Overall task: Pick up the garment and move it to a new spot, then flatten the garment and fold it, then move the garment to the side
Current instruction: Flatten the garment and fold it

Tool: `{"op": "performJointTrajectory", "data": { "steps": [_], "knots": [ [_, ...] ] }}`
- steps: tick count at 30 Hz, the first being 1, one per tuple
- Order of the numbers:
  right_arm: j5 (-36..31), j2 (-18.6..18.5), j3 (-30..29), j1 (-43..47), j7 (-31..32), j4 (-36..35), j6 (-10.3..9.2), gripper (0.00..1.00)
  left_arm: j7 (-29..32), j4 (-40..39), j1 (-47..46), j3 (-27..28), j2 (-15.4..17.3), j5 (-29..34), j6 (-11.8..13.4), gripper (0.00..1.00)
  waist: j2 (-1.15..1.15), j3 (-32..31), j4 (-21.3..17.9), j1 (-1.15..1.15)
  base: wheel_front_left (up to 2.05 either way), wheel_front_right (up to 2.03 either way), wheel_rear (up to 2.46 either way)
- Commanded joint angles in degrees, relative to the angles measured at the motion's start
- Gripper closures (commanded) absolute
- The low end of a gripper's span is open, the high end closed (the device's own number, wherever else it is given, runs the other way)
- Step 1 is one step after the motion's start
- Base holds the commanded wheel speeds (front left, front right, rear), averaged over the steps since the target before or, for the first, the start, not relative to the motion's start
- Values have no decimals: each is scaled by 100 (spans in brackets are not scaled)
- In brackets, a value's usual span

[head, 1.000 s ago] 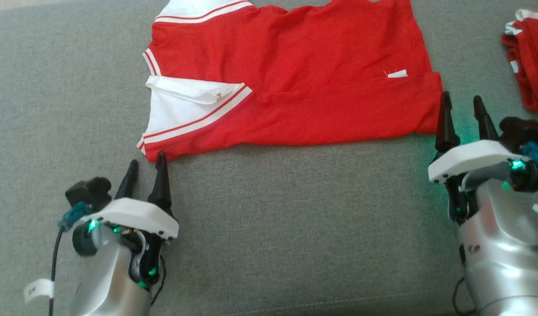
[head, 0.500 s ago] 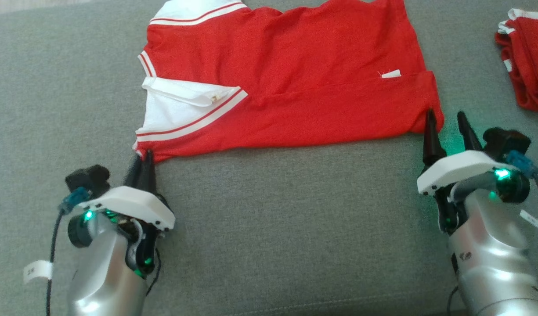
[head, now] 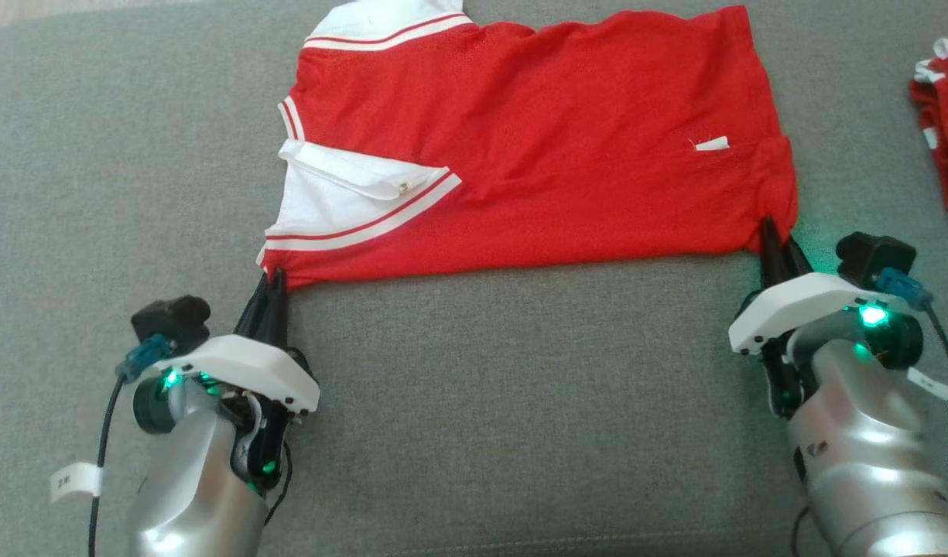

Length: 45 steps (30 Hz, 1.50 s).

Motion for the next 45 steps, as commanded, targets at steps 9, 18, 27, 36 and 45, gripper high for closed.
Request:
{"op": "performJointTrajectory", "data": {
  "steps": [9, 18, 27, 36, 45],
  "knots": [
    [500, -248, 147, 404, -61, -447, 39, 100, -127, -351, 189, 64, 164, -106, -136, 100, 0, -193, 83, 0, 0, 0, 0],
    [1098, -525, 499, 1195, 7, -870, 39, 100, -35, -990, 1091, -56, 231, -111, -34, 100, 0, -464, 130, 0, 0, 0, 0],
    [1160, -720, 352, 2101, 138, -1512, 39, 100, 251, -1833, 1886, -157, 431, -27, 210, 100, 0, -668, 210, 0, 0, 0, 0],
    [924, -513, -114, 2864, 615, -2335, 39, 100, 740, -2402, 2373, -287, 573, 32, 458, 100, 0, -861, 230, 0, 0, 0, 0],
    [615, -261, -528, 3319, 1026, -3054, 39, 78, 1029, -2674, 2603, -369, 627, 43, 618, 99, 0, -902, 261, 0, 0, 0, 0]
  ]
}}
